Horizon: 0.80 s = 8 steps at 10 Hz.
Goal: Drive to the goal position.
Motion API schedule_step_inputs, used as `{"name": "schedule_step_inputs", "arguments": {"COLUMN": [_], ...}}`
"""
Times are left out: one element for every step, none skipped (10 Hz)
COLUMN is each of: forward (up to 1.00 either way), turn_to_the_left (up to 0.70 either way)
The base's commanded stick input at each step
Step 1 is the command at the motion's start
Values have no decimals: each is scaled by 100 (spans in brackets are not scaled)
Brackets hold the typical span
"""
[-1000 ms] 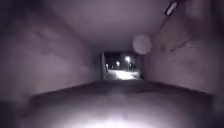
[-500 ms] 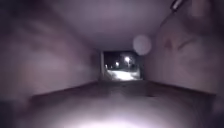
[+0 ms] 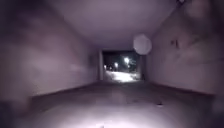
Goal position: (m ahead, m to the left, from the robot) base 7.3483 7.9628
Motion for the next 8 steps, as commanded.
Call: {"name": "schedule_step_inputs", "arguments": {"forward": [100, 100, 100, 100, 100, 100, 100, 100], "turn_to_the_left": [-4, -2, -5, -7, -10, -5, -1, -3]}}
